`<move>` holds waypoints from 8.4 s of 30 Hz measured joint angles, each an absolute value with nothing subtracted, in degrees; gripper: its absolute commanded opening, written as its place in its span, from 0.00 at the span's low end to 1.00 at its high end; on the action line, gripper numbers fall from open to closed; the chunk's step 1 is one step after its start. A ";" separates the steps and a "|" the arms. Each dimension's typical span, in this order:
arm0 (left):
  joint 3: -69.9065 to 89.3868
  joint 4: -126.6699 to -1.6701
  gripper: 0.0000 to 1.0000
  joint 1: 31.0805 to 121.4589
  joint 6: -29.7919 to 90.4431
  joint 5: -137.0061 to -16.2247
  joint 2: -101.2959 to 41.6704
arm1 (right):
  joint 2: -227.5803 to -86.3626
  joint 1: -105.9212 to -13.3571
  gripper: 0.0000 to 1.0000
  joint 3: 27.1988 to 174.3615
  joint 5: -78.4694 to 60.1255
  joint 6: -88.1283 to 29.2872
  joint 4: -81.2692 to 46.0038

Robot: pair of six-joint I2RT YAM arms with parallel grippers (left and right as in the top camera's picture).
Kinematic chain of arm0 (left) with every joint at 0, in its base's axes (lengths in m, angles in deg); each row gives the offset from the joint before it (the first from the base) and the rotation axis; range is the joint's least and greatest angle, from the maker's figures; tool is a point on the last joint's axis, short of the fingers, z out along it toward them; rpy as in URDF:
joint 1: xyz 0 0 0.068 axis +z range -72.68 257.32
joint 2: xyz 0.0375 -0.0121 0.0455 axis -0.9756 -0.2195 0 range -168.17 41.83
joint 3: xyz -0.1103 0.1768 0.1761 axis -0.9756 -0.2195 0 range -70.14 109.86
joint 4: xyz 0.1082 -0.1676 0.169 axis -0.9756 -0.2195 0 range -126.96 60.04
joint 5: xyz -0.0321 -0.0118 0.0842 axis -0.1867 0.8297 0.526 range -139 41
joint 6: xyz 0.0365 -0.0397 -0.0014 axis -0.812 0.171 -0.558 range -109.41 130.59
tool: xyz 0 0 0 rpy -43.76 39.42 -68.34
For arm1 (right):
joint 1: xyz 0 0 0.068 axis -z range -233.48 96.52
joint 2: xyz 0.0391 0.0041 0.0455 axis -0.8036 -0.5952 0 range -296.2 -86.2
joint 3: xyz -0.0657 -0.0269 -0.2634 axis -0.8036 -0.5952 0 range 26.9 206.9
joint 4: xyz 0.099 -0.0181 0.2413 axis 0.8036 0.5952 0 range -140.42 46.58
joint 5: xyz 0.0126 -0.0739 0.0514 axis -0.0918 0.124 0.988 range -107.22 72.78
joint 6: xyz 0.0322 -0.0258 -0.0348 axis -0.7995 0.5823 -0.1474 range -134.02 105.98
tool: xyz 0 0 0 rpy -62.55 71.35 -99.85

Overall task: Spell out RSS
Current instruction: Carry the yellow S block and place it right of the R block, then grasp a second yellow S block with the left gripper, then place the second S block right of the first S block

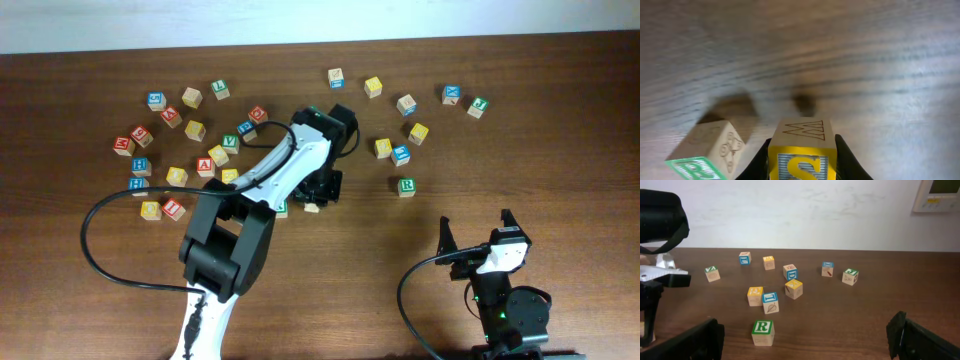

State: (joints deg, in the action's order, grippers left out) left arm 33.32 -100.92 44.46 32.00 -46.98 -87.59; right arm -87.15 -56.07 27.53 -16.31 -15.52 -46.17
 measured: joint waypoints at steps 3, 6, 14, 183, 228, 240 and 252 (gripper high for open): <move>33.21 -100.59 0.18 44.50 35.32 -45.27 -87.59 | -87.15 -56.07 0.98 27.53 -16.31 -15.54 -46.17; 30.99 -98.12 0.21 44.50 38.60 -44.70 -87.57 | -87.15 -56.07 0.98 27.53 -16.31 -15.56 -46.17; 27.68 -96.66 0.44 44.50 43.04 -44.66 -86.52 | -87.15 -56.07 0.98 27.53 -16.31 -15.54 -46.17; 58.77 -115.96 0.19 37.46 51.65 -59.26 -87.94 | -87.15 -56.02 0.98 27.53 -16.31 -15.54 -46.19; 37.08 -97.03 0.58 39.06 48.06 -40.99 -88.38 | -87.15 -56.02 0.98 27.53 -16.31 -15.56 -46.17; 69.58 -120.48 0.99 43.71 46.79 -41.01 -88.58 | -87.15 -56.02 0.99 27.53 -16.33 -15.54 -46.17; 71.86 -126.45 0.99 57.44 46.77 -40.99 -88.58 | -87.15 -56.02 0.98 27.53 -16.31 -15.54 -46.17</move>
